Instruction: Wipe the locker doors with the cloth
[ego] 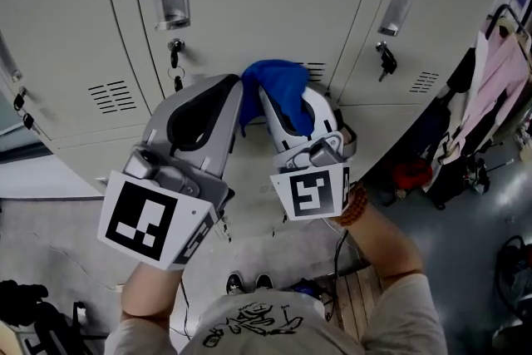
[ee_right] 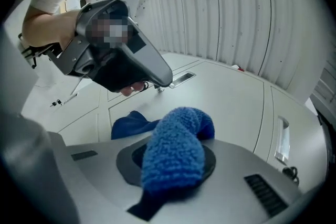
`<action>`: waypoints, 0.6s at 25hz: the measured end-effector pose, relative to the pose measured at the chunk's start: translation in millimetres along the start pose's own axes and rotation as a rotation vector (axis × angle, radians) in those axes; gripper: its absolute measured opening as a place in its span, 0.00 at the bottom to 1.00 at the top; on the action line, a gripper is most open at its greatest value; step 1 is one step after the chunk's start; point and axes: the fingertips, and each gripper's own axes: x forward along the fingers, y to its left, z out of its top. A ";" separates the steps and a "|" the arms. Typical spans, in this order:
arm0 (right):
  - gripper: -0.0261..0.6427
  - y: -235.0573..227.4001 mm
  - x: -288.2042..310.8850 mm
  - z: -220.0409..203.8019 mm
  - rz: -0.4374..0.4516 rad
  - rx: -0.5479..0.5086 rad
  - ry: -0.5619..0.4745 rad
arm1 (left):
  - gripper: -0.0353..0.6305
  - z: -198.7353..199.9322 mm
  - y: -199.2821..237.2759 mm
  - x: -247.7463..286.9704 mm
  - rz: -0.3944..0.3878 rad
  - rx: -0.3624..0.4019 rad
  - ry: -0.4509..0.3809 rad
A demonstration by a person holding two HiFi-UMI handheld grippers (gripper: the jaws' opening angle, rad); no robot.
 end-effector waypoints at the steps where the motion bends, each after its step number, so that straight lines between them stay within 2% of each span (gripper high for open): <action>1: 0.07 5.7 -3.4 -6.3 0.011 -0.001 0.012 | 0.06 -3.5 -1.6 1.2 -0.003 -0.002 0.006; 5: 0.07 17.2 -17.9 -30.8 0.039 -0.024 0.060 | 0.06 -7.1 -6.7 6.1 -0.015 -0.006 0.008; 8: 0.07 6.5 -27.7 -44.0 0.032 -0.044 0.100 | 0.06 -2.2 -8.5 9.0 -0.018 0.000 0.000; 15: 0.07 -30.3 -19.5 -27.4 0.033 -0.107 0.123 | 0.06 25.7 -6.9 10.3 -0.029 0.019 -0.049</action>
